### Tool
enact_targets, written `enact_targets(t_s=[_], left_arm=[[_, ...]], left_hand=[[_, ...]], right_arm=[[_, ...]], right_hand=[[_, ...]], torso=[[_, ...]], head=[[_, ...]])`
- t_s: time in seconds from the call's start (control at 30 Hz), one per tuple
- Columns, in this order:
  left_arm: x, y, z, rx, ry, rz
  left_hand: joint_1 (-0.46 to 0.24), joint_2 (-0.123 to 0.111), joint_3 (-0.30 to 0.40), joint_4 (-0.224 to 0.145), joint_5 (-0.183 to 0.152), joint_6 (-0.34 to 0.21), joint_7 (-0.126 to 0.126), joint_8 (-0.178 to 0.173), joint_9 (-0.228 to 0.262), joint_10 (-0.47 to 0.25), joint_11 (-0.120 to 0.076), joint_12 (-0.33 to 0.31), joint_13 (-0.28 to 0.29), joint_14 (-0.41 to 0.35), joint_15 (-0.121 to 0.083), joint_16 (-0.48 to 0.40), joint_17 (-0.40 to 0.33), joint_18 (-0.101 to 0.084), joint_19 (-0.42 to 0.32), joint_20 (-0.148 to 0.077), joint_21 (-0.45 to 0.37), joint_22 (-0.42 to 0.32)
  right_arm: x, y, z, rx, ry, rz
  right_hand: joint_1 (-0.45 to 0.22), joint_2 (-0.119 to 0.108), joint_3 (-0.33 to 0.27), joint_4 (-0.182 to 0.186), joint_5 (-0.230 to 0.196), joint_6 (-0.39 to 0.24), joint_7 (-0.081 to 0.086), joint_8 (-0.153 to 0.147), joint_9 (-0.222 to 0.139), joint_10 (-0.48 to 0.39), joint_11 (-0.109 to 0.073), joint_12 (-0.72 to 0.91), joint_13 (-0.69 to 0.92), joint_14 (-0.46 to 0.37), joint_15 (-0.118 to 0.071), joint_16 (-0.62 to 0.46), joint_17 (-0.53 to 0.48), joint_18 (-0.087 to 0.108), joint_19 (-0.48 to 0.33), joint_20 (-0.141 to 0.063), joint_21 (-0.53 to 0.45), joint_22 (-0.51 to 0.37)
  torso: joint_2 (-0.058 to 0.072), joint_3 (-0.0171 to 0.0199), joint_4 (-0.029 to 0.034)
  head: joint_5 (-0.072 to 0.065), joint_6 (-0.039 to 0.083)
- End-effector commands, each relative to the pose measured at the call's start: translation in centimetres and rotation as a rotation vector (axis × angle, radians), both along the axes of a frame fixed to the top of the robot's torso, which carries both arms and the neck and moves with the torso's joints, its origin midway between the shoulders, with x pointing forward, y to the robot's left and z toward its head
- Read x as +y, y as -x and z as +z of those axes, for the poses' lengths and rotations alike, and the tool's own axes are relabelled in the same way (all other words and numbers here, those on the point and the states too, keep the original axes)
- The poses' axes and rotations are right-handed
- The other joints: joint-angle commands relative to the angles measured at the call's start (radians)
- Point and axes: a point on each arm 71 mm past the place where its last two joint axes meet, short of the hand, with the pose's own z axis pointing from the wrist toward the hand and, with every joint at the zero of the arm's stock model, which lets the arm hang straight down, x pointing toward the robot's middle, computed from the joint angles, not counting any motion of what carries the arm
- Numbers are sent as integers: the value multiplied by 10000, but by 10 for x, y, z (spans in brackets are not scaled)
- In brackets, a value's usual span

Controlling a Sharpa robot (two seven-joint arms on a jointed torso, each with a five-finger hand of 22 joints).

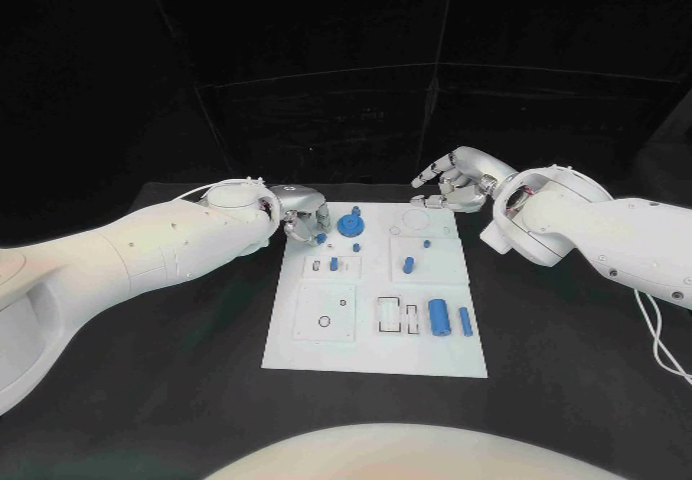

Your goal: Assemble the parts on the task board

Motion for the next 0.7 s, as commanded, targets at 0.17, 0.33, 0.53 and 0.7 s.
enact_targets(t_s=[0.17,0.33,0.53,0.7], left_arm=[[0,1,-3,74,-159,31],[0,2,-2,71,-31,-85],[-1,3,-2,263,-23,-187],[-2,3,-3,401,-67,-213]], left_hand=[[-12,24,-343,117,-26,-32,24,16,22,-174,-1,159,41,-174,29,-42,-170,62,-21,70,-151,-77],[-14,247,-449,242,-25,233,-15,125,65,-94,-33,337,77,-141,10,32,-123,70,27,61,-208,-116],[33,520,-412,307,-24,547,-116,240,97,-111,-35,389,60,-179,2,38,-202,66,54,48,-250,-141],[44,562,-410,310,-24,597,-144,248,95,-123,-31,396,51,-198,5,37,-228,65,56,48,-264,-148]], right_arm=[[1,0,1,1,28,83],[2,0,1,10,32,93],[2,0,1,19,35,101],[2,0,1,29,41,101]], right_hand=[[34,90,-34,-22,37,85,-13,36,-11,2,-12,36,11,714,-34,-59,1119,13,-59,-16,-64,-8],[34,90,-34,-22,37,85,-13,36,-11,2,-12,36,11,714,-34,-59,1119,13,-59,-16,-64,-8],[34,90,-34,-22,37,85,-13,36,-11,2,-12,36,11,714,-34,-59,1119,13,-59,-16,-64,-8],[30,95,-39,-23,40,99,-17,49,-9,-1,-14,36,9,713,-35,-65,1110,13,-57,-17,-64,-7]], torso=[[1,-6,-5],[4,4,-6],[1,1,-13],[3,8,-2]], head=[[-14,-7],[0,-16],[-35,-26],[-43,-32]])
